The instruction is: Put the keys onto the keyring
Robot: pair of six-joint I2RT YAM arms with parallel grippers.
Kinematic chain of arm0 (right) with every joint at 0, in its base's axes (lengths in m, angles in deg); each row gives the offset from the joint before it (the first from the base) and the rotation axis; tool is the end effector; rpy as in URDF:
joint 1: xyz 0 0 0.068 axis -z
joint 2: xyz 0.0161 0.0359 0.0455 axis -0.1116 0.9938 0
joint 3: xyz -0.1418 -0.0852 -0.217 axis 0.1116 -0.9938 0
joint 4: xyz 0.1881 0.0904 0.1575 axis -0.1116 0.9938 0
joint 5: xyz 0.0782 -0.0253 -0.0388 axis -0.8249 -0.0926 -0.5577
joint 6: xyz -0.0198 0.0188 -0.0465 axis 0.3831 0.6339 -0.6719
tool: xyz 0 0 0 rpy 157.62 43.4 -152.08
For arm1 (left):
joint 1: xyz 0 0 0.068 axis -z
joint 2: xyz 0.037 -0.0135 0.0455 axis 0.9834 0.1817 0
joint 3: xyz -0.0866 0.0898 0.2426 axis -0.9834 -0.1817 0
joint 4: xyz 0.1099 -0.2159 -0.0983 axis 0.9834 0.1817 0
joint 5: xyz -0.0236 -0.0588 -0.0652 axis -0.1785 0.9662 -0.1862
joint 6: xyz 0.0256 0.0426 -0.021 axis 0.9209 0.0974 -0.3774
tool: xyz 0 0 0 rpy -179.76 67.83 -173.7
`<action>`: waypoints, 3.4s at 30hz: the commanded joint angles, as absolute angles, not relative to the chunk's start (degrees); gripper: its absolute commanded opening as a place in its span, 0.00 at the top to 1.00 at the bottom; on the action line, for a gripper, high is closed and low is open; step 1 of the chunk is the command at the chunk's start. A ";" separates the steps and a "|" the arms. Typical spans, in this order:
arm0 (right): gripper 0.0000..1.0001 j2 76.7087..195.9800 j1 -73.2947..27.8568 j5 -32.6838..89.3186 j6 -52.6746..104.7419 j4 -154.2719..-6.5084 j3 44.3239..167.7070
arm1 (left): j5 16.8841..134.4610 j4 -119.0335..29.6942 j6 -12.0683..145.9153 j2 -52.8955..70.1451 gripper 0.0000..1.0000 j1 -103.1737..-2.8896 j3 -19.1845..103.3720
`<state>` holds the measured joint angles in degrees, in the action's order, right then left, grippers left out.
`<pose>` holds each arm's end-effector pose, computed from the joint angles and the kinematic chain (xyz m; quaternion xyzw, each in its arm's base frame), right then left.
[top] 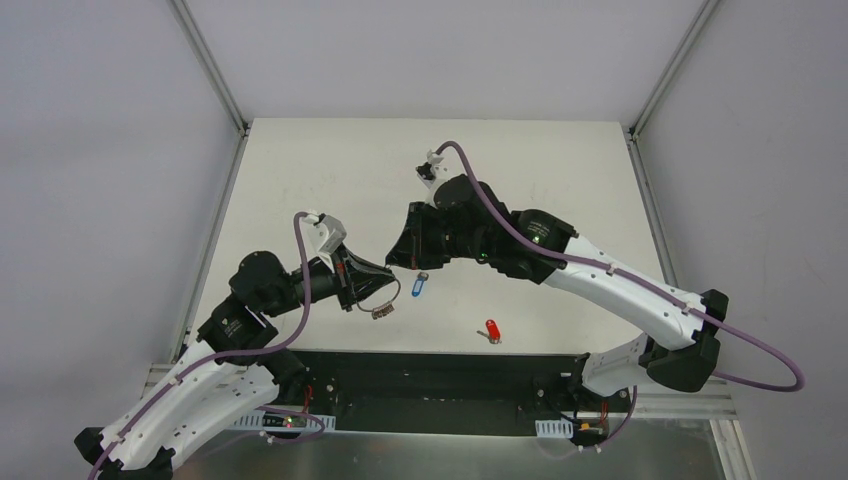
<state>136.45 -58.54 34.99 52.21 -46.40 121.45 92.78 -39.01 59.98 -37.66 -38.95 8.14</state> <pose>0.1308 0.2812 0.4298 -0.2361 0.8082 0.4116 0.3488 0.0870 -0.0946 0.3502 0.2850 0.6125 -0.4846 0.5557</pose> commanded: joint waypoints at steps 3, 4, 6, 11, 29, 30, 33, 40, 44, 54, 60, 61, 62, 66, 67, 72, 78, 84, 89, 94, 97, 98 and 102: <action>0.90 137.19 -58.64 32.47 52.35 -45.59 124.65 | 93.76 -41.62 61.01 -37.96 1.00 -38.49 8.94; 0.90 137.25 -58.67 32.40 52.29 -45.61 124.62 | 93.78 -41.67 61.00 -37.95 1.00 -38.49 8.95; 0.90 137.32 -58.67 32.26 52.27 -45.49 124.57 | 93.65 -41.63 61.01 -38.02 1.00 -38.51 8.90; 0.90 137.33 -58.71 32.16 52.27 -45.51 124.57 | 93.43 -41.75 61.09 -38.06 1.00 -38.49 8.79; 0.88 137.79 -58.80 29.88 52.53 -45.41 124.60 | 92.90 -41.64 61.10 -38.02 1.00 -38.53 8.75; 0.89 137.86 -58.81 29.62 52.53 -45.40 124.60 | 92.82 -41.66 61.18 -38.03 1.00 -38.55 8.71; 0.89 137.93 -58.79 29.78 52.53 -45.26 124.60 | 92.80 -41.66 61.14 -37.94 1.00 -38.49 8.76; 1.00 137.14 -58.89 30.85 52.32 -45.62 124.19 | 92.82 -41.61 61.10 -37.97 1.00 -38.52 8.39; 1.00 136.18 -59.22 31.40 52.14 -46.32 123.41 | 92.11 -41.58 61.19 -38.35 1.00 -38.49 8.30; 1.00 134.70 -60.49 35.56 50.24 -44.90 124.35 | 91.57 -40.46 62.68 -40.69 0.86 -38.50 9.05; 1.00 136.20 -60.69 38.74 48.89 -40.30 129.36 | 90.81 -40.41 65.36 -43.20 0.77 -38.53 8.58; 1.00 136.45 -60.71 39.22 48.79 -39.67 130.00 | 90.48 -40.49 65.94 -43.42 0.76 -38.49 8.59; 1.00 136.60 -60.74 39.57 48.63 -39.18 130.68 | 90.44 -40.77 66.37 -43.66 0.76 -38.49 8.66; 1.00 138.66 -60.69 41.45 47.78 -35.03 134.89 | 90.81 -44.24 67.15 -44.23 0.73 -38.53 7.26; 1.00 139.76 -60.78 41.97 47.65 -33.80 136.65 | 90.53 -46.21 67.19 -44.22 0.73 -38.50 6.67; 1.00 144.10 -61.17 44.59 46.44 -27.35 142.86 | 90.04 -52.94 67.16 -43.88 0.72 -38.51 4.24; 1.00 148.67 -61.30 46.17 45.19 -21.33 149.36 | 90.79 -56.51 68.69 -43.04 0.71 -38.49 3.37; 1.00 152.04 -61.75 47.37 44.61 -16.77 155.59 | 91.84 -58.51 70.52 -44.27 0.71 -38.51 1.12; 1.00 153.48 -62.02 48.50 44.53 -13.62 158.69 | 91.52 -60.14 72.30 -44.88 0.72 -38.49 -1.00; 1.00 153.56 -62.32 49.92 44.33 -12.70 158.59 | 91.48 -63.42 75.34 -44.47 0.73 -38.50 -2.90; 1.00 153.53 -62.26 50.64 43.89 -12.89 158.20 | 92.41 -67.21 77.62 -44.01 0.74 -38.53 -4.80; 1.00 153.57 -62.27 51.00 43.65 -12.81 158.18 | 92.70 -67.34 77.93 -43.98 0.73 -38.51 -4.99; 1.00 154.21 -61.73 50.92 43.04 -13.06 158.44 | 94.47 -68.19 81.24 -44.11 0.74 -38.52 -5.46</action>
